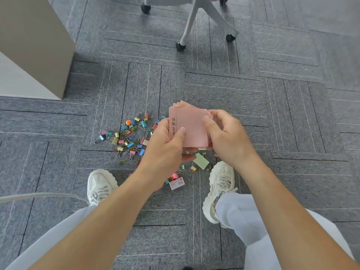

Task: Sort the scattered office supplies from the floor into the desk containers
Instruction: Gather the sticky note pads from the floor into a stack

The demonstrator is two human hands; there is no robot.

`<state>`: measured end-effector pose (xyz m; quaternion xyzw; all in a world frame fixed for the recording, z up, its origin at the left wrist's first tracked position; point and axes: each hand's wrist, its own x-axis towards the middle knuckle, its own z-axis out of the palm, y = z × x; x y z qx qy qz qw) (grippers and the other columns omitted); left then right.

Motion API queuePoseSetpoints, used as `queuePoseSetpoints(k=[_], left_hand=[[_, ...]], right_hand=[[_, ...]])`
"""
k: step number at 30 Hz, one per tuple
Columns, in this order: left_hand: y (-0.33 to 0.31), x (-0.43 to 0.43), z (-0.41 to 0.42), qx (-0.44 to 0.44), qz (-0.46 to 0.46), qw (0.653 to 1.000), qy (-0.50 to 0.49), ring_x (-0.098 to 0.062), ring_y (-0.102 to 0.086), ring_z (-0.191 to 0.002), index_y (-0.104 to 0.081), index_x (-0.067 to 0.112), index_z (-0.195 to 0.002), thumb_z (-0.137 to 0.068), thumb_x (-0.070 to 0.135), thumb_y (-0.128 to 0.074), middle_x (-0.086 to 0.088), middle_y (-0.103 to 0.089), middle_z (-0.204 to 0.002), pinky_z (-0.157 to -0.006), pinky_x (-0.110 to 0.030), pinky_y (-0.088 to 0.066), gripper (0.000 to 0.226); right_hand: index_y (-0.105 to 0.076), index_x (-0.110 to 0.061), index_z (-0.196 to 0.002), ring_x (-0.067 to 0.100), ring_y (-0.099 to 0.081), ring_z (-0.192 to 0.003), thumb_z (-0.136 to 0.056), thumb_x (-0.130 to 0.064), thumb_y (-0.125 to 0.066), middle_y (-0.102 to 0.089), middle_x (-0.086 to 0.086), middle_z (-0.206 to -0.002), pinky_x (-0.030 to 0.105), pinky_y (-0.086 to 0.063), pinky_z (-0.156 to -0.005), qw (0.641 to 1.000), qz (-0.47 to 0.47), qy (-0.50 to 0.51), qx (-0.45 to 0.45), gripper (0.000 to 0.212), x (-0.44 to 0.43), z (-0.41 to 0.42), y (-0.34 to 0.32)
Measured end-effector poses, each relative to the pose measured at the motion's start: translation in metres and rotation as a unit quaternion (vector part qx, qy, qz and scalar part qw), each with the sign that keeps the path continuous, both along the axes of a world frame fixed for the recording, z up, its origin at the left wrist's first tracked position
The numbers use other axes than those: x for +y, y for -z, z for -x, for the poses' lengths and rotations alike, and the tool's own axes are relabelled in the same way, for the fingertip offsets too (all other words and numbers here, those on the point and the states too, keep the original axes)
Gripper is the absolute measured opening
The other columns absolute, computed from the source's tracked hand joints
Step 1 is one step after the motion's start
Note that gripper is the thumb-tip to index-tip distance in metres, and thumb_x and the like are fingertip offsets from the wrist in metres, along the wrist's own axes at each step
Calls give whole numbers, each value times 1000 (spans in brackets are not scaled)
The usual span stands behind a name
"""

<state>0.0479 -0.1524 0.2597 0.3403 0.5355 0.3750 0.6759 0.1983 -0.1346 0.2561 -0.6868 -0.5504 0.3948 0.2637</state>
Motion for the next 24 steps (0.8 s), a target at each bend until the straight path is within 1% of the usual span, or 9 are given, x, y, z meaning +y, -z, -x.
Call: queuePoseSetpoints(k=[2, 5, 8, 10, 13, 15, 18, 21, 24], left_hand=[[2, -1, 0, 32, -21, 999, 16, -15, -71, -72, -49, 28, -112, -104, 12, -44, 0, -65, -101, -65, -38, -63, 19], [16, -1, 6, 169, -100, 978, 76, -19, -70, -84, -31, 28, -146, -103, 20, -45, 4, -61, -114, -75, -45, -61, 46], [19, 0, 11, 264, -116, 950, 123, -21, -69, -88, -10, 28, -157, -99, 35, -47, -1, -64, -115, -81, -47, -57, 70], [20, 1, 12, 292, -130, 941, 112, -18, -66, -90, -33, 21, -150, -100, 34, -51, 1, -66, -109, -82, -45, -56, 55], [16, 3, 10, 254, -123, 957, 70, -8, -64, -90, -53, 24, -120, -97, 29, -61, 7, -65, -104, -81, -34, -57, 25], [17, 4, 9, 191, -111, 974, 52, -4, -64, -92, -44, 29, -129, -93, 23, -67, 6, -63, -112, -79, -22, -55, 43], [17, 7, 11, 62, -83, 993, 62, -11, -68, -88, -41, 44, -135, -87, 12, -73, -4, -66, -114, -77, -29, -58, 66], [14, 11, 16, 53, -87, 994, 45, -9, -67, -77, -63, 32, -116, -85, 6, -74, -5, -70, -101, -65, -27, -57, 42], [14, 12, 17, 62, -79, 995, 22, -16, -68, -80, -66, 24, -108, -82, 9, -77, -9, -71, -100, -67, -34, -60, 31]], right_hand=[[-57, -22, -131, 14, -64, -106, -91, -41, -46, -68, -3, -116, 45, -53, -92, 1000, -13, -17, -2, 46, -2, 2, -2], [-48, -20, -143, 14, -61, -112, -100, -27, -47, -65, -1, -125, 37, -49, -97, 997, -23, -68, -17, 43, -4, 2, -3], [-44, -20, -147, 4, -56, -114, -104, -24, -45, -59, -9, -131, 15, -42, -95, 995, -18, -98, -24, 43, -4, 1, -3], [-52, -21, -140, -3, -57, -98, -105, -22, -44, -59, -15, -119, 8, -41, -83, 994, -39, -97, -28, 36, -4, 1, -2], [-63, -23, -119, -11, -54, -83, -102, -13, -46, -61, -22, -97, 8, -38, -72, 996, -66, -64, -11, 26, -4, -2, -2], [-64, -24, -111, -13, -53, -78, -100, -7, -47, -59, -23, -88, 6, -35, -69, 996, -59, -65, 3, 27, -4, -3, -4], [-66, -23, -107, -12, -53, -73, -99, -5, -48, -60, -21, -85, 8, -37, -67, 996, -37, -82, 27, 27, -2, -5, -6], [-66, -29, -99, 2, -50, -60, -96, -16, -53, -62, -13, -75, 24, -43, -56, 994, -23, -72, 81, 19, 0, -10, -7], [-67, -31, -95, 13, -50, -55, -93, -20, -60, -66, -2, -79, 30, -42, -51, 991, -1, -53, 119, 13, 0, -13, -6]])
